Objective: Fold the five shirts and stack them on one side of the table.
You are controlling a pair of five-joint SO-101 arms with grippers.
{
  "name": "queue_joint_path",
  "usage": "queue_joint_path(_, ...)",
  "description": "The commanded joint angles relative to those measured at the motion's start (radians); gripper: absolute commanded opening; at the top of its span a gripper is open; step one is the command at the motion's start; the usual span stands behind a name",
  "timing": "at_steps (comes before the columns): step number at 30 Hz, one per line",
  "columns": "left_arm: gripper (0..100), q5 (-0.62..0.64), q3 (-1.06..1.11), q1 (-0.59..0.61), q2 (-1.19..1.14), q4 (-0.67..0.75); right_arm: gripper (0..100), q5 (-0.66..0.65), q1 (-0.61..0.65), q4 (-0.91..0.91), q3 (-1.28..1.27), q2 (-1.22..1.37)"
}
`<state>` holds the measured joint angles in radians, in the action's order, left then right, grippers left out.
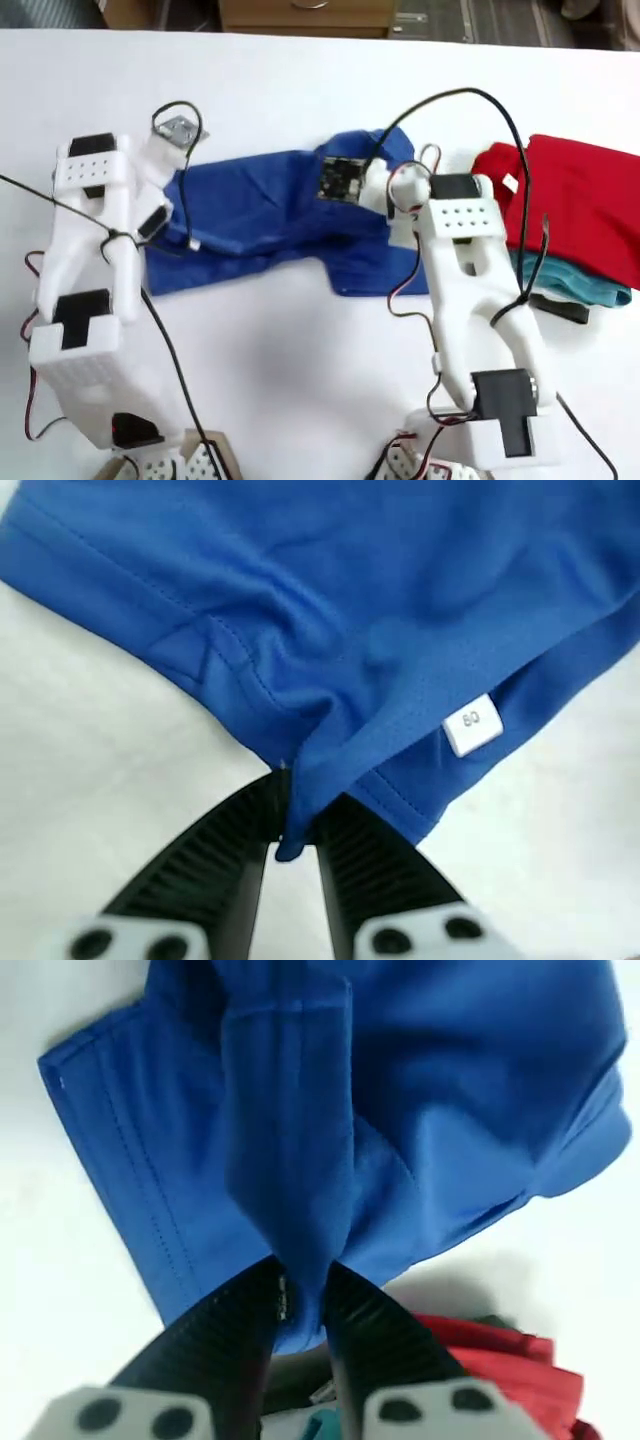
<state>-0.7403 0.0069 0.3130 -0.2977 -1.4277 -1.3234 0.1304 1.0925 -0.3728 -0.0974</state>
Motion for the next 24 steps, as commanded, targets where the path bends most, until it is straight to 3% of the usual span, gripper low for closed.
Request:
queue_joint_path(1, 2, -0.023, -0.004, -0.005, 0.005, -0.006, 2.0, 0.002, -0.030, 0.002, -0.011, -0.004)
queue_joint_path(16, 2, -0.048, 0.130, -0.003, 0.005, 0.083, 2.8, 0.011, -0.035, -0.064, -0.167, -0.004)
queue_joint_path(20, 9, -0.046, 0.130, -0.002, 0.006, 0.087, 14.8, 0.118, -0.035, -0.064, -0.167, -0.004)
queue_joint_path(24, 16, -0.046, 0.099, 0.003, 0.015, 0.078, 21.1, 0.095, -0.028, -0.077, -0.152, -0.012)
